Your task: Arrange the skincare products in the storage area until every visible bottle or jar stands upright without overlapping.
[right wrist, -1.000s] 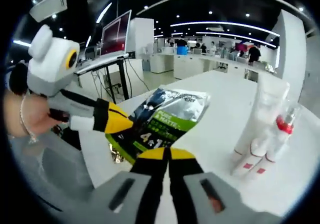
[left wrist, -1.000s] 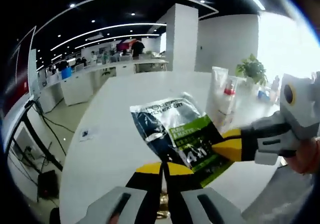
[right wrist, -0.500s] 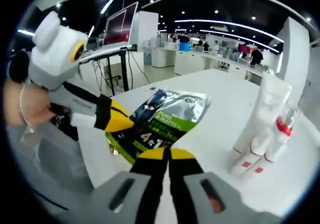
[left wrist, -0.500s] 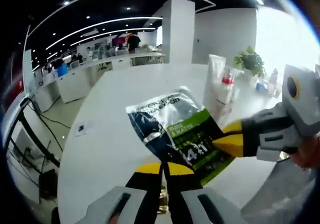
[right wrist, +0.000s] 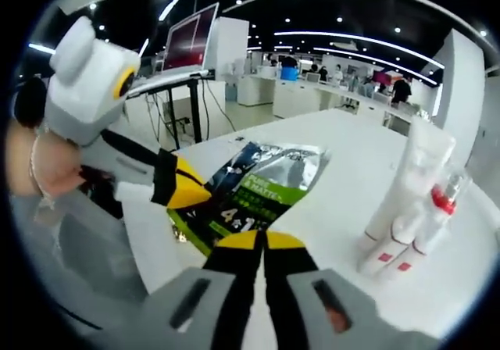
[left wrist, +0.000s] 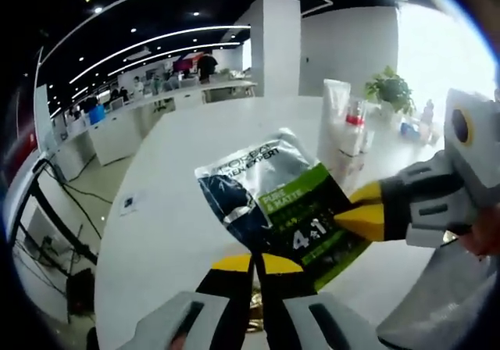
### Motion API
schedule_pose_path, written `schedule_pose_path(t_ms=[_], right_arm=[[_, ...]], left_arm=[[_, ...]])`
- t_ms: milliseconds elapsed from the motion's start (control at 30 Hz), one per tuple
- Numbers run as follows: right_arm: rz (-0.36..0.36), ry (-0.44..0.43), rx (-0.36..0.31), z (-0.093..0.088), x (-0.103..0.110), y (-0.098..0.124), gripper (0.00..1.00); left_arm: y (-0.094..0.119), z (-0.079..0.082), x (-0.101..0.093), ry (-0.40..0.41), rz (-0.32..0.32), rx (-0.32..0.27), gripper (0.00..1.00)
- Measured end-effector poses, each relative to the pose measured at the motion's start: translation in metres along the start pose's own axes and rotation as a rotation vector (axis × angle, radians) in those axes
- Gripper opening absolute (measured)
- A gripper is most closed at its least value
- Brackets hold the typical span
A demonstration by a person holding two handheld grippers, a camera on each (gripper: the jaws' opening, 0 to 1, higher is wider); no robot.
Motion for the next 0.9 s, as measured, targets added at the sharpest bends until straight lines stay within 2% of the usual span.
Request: schedule_pose_path(t_ms=[900], right_arm=[[0.020,-0.052,0.050,-0.0084,0.0044,-0.0008,0.03]], left_arm=[[-0.0009,-0.0027,0.0029,0.002,0.012,0.010,0.03]])
Point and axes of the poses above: the point that each gripper's makers call its tool centre point, and the gripper's own axes: y roughly backward along the fingers, x roughly to its left, z roughly out of its top, the point moved 2 cm from there along y, roughly backward along the fingers, and after that the axes turned 14 degrees about -x, right-handed, at the moved point
